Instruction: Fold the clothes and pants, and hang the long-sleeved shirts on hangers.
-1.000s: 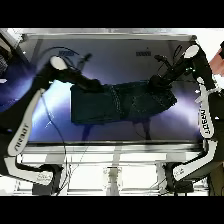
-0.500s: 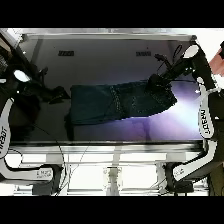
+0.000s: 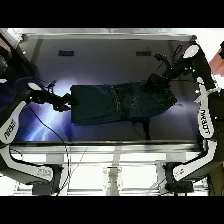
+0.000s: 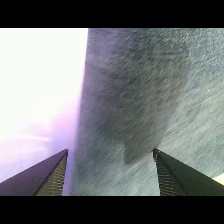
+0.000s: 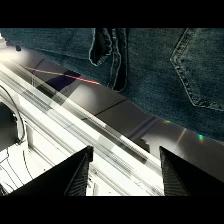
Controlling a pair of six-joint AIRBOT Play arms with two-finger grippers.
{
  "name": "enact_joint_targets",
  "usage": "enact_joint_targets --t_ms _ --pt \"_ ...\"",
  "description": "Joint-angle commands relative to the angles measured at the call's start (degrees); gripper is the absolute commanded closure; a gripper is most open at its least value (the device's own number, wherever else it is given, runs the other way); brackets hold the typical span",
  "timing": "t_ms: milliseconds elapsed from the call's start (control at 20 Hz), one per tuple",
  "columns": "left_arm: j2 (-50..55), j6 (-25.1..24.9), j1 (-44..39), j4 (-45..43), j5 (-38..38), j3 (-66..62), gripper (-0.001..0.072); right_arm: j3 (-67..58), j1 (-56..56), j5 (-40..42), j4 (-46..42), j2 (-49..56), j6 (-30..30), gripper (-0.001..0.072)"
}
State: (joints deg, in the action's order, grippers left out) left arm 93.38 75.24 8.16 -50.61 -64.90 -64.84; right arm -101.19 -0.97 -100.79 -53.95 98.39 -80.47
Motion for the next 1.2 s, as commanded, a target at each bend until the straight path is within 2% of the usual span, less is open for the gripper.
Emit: enact_joint_targets --t_ms 0,50,100,150,300,350,450,550,700,750,850,1150 --pt "1.42 0.17 -3.45 1.4 3.82 0.09 0.0175 -0.07 1.01 0.68 0.35 -0.04 -0.04 0.0234" --pt "1.4 0.15 -4.13 1.4 4.39 0.09 0.0313 -0.07 1.49 1.14 0.35 -0.04 -0.04 0.0234" --pt "1.38 0.09 -4.37 1.38 4.39 0.07 0.0534 -0.07 1.99 1.62 0.35 -0.04 -0.04 0.0234" --pt "1.2 -1.2 -4.42 1.38 3.74 -0.02 0.0677 -0.07 2.47 1.88 0.35 -0.04 -0.04 0.0234" --pt "-1.92 -1.29 -1.88 -2.47 -1.79 -1.68 0.0681 -0.07 3.54 2.12 0.35 -0.04 -0.04 0.0234" --pt "-3.52 0.17 -0.52 -5.57 -5.97 -3.78 0.0681 -0.07 4.02 2.6 0.39 -0.04 -0.24 0.0234" --pt "-6.78 1.49 1.95 -12.04 -20.41 -11.74 0.0681 -0.07 5.77 4.5 0.44 -0.04 -1.51 0.0234" --pt "-9.33 1.49 2.47 -14.97 -32.7 -21.0 0.0681 -0.04 8.9 12.9 -1.27 0.02 -0.92 0.0235" --pt "-10.86 2.36 0.66 -17.09 -40.98 -32.26 0.0681 -0.04 14.75 25.35 -1.81 0.9 -0.96 0.0243" --pt "-11.15 4.2 -0.39 -19.3 -40.94 -34.75 0.0681 -0.04 16.61 26.53 -1.84 1.42 -0.87 0.0247" --pt "-11.47 4.5 -2.67 -22.16 -41.03 -38.1 0.0681 -0.07 19.41 25.46 -3.15 2.1 -0.85 0.0246" --pt "-11.43 4.94 -9.6 -35.15 -41.05 -42.77 0.0681 -0.07 17.25 15.52 -6.71 2.08 -0.85 0.0246"
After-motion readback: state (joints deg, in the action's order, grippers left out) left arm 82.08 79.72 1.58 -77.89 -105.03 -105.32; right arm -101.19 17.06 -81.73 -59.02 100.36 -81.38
